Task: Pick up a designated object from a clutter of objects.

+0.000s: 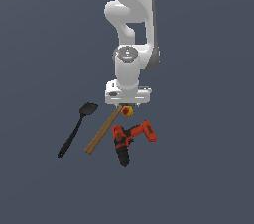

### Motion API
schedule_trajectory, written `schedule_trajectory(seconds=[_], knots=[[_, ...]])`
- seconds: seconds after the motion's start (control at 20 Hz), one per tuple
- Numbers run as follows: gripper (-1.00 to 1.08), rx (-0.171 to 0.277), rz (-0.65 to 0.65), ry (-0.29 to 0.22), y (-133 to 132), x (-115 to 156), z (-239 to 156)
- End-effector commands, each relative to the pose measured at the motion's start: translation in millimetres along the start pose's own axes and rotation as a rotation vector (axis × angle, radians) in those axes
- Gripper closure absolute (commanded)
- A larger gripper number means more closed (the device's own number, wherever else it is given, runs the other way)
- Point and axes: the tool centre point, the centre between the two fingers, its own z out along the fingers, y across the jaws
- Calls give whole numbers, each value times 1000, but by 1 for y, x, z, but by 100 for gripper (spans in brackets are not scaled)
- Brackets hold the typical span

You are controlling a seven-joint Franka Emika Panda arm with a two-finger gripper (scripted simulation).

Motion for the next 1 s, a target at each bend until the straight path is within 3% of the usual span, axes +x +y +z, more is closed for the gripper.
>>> schedule_trajectory(seconds=[0.0, 0.75, 0.8, 0.95], knots=[[-92, 0, 0, 0, 0, 0, 5], [-92, 0, 0, 0, 0, -1, 49], [108, 0, 0, 0, 0, -1, 49], [108, 0, 0, 0, 0, -1, 49]])
